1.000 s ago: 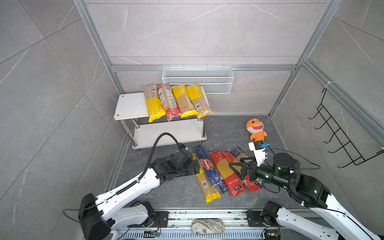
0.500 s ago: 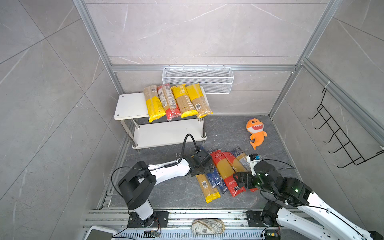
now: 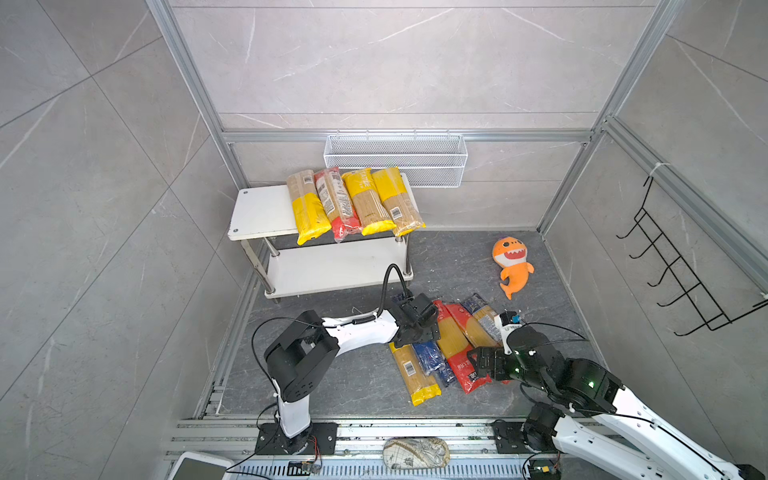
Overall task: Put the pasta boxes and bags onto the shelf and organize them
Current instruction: 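Grasp the blue Barilla pack with the left gripper, then lift the Barilla pack to the shelf with left gripper while right gripper rises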
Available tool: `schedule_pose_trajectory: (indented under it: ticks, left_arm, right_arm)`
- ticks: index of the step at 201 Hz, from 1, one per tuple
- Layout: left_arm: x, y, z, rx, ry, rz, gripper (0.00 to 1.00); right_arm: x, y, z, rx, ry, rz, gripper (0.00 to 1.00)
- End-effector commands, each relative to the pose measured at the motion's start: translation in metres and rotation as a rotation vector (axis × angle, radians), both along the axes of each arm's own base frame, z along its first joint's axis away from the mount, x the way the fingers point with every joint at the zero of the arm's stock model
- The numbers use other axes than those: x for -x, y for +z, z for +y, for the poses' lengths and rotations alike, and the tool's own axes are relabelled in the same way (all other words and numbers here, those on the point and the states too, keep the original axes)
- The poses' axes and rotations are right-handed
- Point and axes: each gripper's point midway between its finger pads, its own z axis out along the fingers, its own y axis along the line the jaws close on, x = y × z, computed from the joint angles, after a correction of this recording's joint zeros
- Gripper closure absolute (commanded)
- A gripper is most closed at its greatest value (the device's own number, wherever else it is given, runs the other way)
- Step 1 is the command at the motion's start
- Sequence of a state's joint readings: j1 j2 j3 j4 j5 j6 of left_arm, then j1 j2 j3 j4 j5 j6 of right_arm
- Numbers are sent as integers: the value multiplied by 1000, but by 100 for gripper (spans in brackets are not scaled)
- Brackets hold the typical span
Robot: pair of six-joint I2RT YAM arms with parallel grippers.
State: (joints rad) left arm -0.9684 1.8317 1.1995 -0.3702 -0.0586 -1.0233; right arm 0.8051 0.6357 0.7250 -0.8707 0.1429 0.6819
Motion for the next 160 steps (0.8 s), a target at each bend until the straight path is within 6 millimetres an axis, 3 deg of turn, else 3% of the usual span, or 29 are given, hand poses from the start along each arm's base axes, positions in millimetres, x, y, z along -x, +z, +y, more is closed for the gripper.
schedule_pose_trajectory:
  ticks: [1, 29, 41, 76, 102, 160]
  left_arm:
    - [10, -4, -10, -10, -6, 37, 5]
    - [26, -14, -5, -71, 10, 81, 6]
    - [34, -20, -3, -93, 9, 95, 10]
    - [48, -25, 1, -116, -14, 106, 58]
    - [53, -10, 5, -129, -33, 81, 73]
    - [62, 41, 35, -124, -39, -1, 84]
  right_arm:
    - [0, -4, -3, 13, -15, 6, 0]
    - [0, -1, -2, 5, -11, -5, 0]
    - [-1, 0, -2, 4, -11, -9, 0]
    - [-1, 5, 1, -5, 6, -19, 0]
    - [-1, 11, 4, -22, 22, -31, 0]
    - [-4, 37, 24, -91, 92, -59, 0]
